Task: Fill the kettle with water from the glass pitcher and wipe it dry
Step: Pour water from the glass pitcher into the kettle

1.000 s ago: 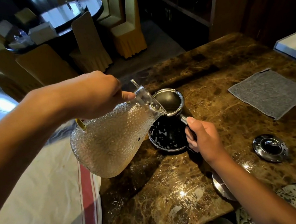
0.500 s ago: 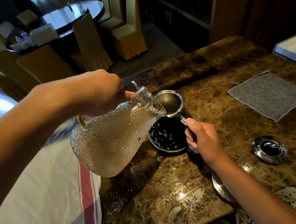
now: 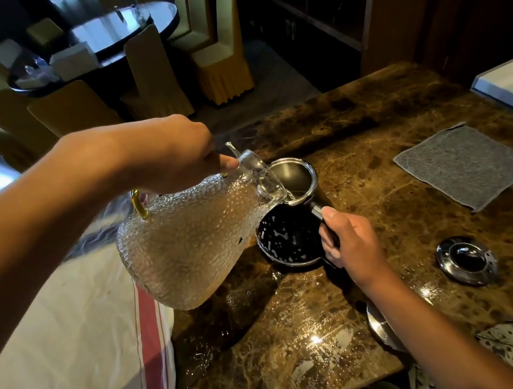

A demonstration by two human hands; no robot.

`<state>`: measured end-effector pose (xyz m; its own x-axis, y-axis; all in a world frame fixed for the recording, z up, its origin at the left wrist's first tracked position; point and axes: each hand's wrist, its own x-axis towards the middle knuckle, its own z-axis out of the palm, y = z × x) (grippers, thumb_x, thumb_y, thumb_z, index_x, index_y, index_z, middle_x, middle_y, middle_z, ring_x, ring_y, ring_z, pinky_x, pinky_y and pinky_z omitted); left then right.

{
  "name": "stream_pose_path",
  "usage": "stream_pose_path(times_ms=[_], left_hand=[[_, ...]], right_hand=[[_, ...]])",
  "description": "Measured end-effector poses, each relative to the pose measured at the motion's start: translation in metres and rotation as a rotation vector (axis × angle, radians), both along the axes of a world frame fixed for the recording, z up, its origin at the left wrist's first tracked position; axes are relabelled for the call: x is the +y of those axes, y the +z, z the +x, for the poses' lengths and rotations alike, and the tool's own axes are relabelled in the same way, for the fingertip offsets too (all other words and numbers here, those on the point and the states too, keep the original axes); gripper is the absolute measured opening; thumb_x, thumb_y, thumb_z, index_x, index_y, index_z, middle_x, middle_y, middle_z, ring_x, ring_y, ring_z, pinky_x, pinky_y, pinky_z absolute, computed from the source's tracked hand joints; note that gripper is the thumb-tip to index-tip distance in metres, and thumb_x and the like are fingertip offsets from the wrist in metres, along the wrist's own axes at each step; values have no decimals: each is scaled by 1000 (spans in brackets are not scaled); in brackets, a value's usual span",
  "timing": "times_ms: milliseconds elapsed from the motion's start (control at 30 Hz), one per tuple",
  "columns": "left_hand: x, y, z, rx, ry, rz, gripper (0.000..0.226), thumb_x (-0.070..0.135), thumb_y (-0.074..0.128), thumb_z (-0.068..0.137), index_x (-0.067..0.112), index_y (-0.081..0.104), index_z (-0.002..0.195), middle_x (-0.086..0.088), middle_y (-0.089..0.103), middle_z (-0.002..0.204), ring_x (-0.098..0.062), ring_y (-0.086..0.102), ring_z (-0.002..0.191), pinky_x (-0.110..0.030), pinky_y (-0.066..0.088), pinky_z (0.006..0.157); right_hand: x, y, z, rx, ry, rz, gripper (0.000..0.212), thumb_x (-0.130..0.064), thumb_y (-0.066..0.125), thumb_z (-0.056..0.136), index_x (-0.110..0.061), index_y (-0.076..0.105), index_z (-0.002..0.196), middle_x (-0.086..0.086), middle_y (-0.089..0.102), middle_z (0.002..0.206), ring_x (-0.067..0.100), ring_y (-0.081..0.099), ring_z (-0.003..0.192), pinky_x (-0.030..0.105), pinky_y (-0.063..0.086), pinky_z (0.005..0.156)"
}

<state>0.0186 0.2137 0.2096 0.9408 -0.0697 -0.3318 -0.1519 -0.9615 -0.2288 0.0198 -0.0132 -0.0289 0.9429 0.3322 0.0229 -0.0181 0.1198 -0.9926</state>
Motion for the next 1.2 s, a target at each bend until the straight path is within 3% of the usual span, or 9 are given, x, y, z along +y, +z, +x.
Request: stream_pose_path(times_ms=[133, 333, 633, 800, 900, 1033, 1133, 1200], left_hand=[[-1, 1, -2, 22, 33, -16, 74, 76, 21, 76, 15, 62, 80, -5, 65, 75, -18, 63, 67, -29, 43, 56], [-2, 4, 4, 15, 29, 15, 69, 69, 33, 95, 10, 64, 79, -8, 67, 74, -22, 65, 68, -30, 47, 58], [-9, 7, 9, 19, 3, 23, 55, 65, 36, 99, 21, 54, 70, -3, 62, 72, -15, 60, 64, -26, 36, 51], [-5, 6, 6, 16, 6, -3, 66, 73, 29, 90, 17, 59, 72, -4, 64, 70, -18, 63, 63, -27, 41, 53], [5, 0, -3, 0, 36, -85, 79, 81, 22, 71, 13, 62, 77, -7, 65, 72, -22, 65, 65, -31, 50, 58], [20, -14, -15, -92, 57, -204, 73, 80, 30, 77, 14, 61, 79, -5, 62, 71, -19, 59, 61, -32, 48, 53], [31, -24, -26, -129, 148, -433, 63, 80, 40, 79, 22, 64, 77, 3, 59, 65, -8, 55, 55, -24, 40, 52], [40, -36, -36, -145, 188, -568, 65, 80, 41, 81, 20, 68, 83, 0, 61, 66, -10, 57, 56, -26, 41, 53]], right_hand=[[0, -2, 1, 5, 3, 4, 64, -58, 52, 93, -9, 39, 55, 0, 37, 45, 15, 32, 42, 27, 24, 45], [1, -3, 1, 15, 4, 19, 58, -57, 53, 92, -16, 45, 53, -1, 39, 44, 13, 33, 40, 24, 27, 44], [0, -2, 0, 3, -4, 19, 57, -57, 52, 94, -18, 44, 52, -1, 38, 45, 15, 32, 42, 26, 25, 44], [1, -1, -1, 9, -7, 25, 59, -57, 53, 93, -15, 43, 53, 1, 37, 45, 15, 31, 41, 27, 24, 44], [1, 1, -2, 20, -3, 23, 62, -59, 53, 91, -10, 41, 54, 1, 36, 45, 15, 31, 42, 26, 24, 44], [1, 5, -3, 35, 3, 31, 59, -59, 54, 89, -13, 44, 55, -1, 36, 44, 13, 30, 41, 24, 23, 43], [2, 7, -3, 54, 4, 15, 57, -61, 55, 88, -14, 44, 56, 0, 35, 45, 16, 28, 42, 29, 20, 46], [2, 6, -4, 50, -18, -3, 58, -61, 54, 89, -14, 44, 56, 3, 35, 47, 17, 28, 45, 32, 19, 48]])
